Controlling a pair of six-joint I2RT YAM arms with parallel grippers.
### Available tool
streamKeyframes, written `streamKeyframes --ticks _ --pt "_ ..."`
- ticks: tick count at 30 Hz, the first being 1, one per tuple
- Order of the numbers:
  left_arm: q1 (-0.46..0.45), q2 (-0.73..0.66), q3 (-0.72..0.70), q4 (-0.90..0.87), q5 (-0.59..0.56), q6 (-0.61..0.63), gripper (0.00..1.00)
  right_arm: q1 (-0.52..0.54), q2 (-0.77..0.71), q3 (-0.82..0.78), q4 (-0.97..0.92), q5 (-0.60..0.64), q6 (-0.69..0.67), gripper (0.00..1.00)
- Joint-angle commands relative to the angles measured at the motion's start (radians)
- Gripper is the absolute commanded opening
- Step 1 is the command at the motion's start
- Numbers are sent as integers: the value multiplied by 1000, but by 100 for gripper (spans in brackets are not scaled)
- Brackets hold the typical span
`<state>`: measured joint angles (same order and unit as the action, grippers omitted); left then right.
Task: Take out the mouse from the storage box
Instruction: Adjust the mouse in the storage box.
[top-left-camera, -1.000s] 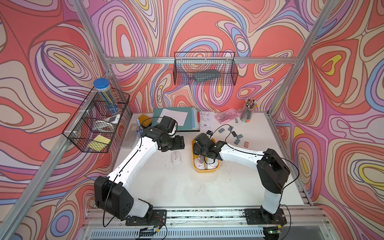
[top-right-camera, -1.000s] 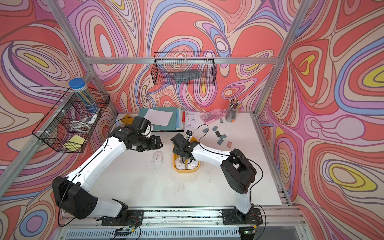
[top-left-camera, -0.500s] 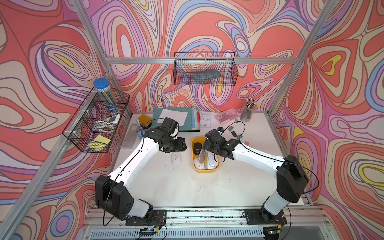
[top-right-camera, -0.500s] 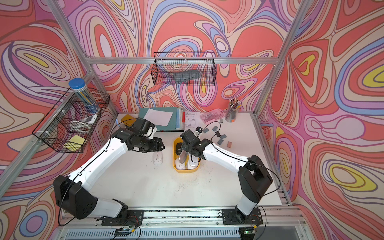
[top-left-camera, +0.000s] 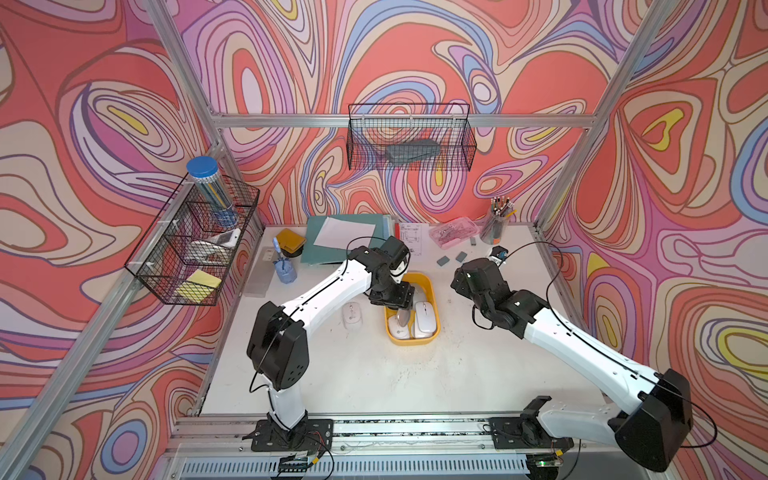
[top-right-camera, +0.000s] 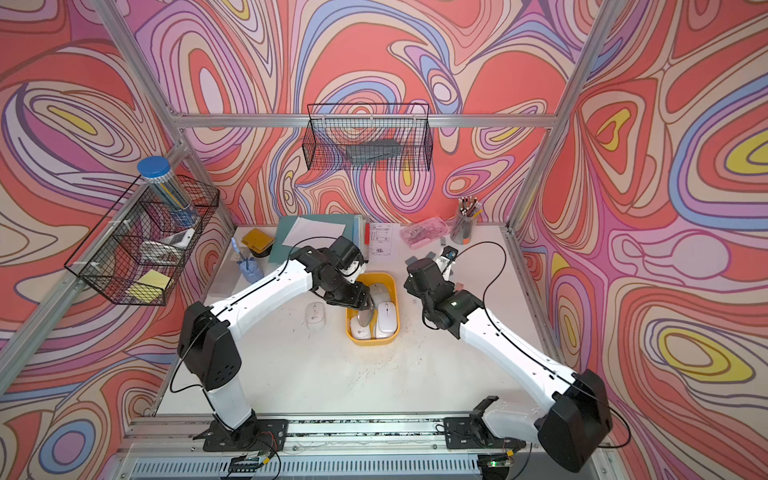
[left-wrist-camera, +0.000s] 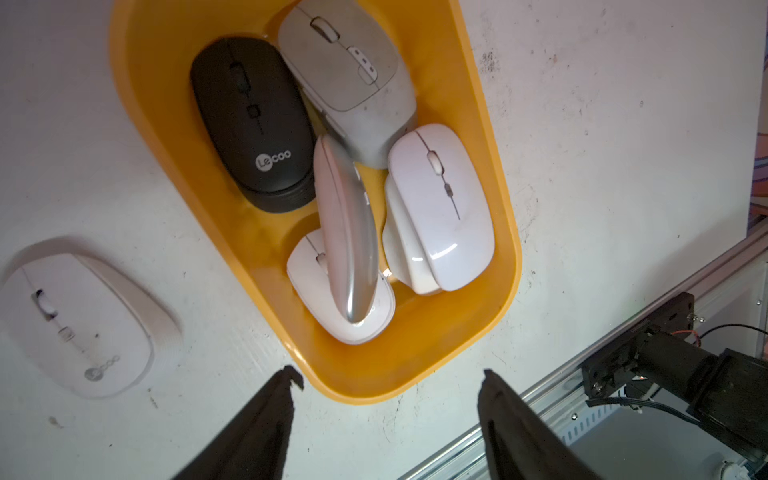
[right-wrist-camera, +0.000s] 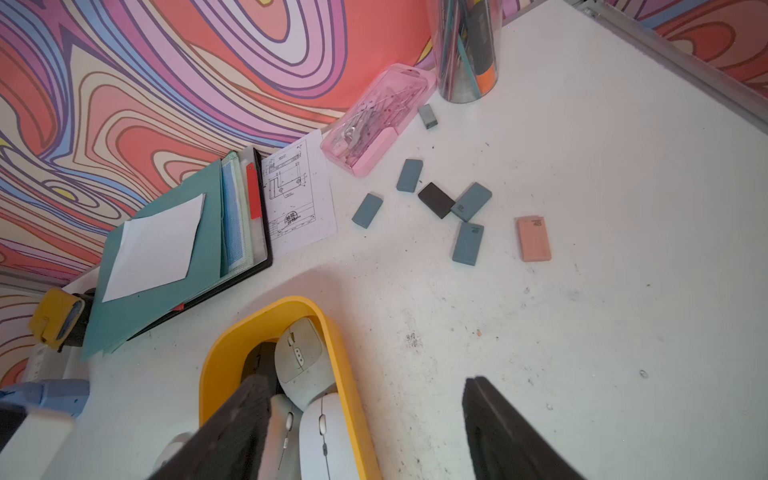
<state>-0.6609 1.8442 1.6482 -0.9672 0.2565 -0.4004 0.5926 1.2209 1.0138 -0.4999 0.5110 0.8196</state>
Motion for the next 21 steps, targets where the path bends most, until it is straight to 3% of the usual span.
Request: streamKeyframes --ticks 1,12,21 --pt "-17 96 92 -85 -46 -13 69 -17 -56 -43 32 17 -51 75" --pt "-22 224 154 -121 -126 -58 64 -30 -137 -139 70 -3 -100 76" --pt "-23 293 143 -96 -73 -57 62 -31 -144 -165 82 -14 -93 76"
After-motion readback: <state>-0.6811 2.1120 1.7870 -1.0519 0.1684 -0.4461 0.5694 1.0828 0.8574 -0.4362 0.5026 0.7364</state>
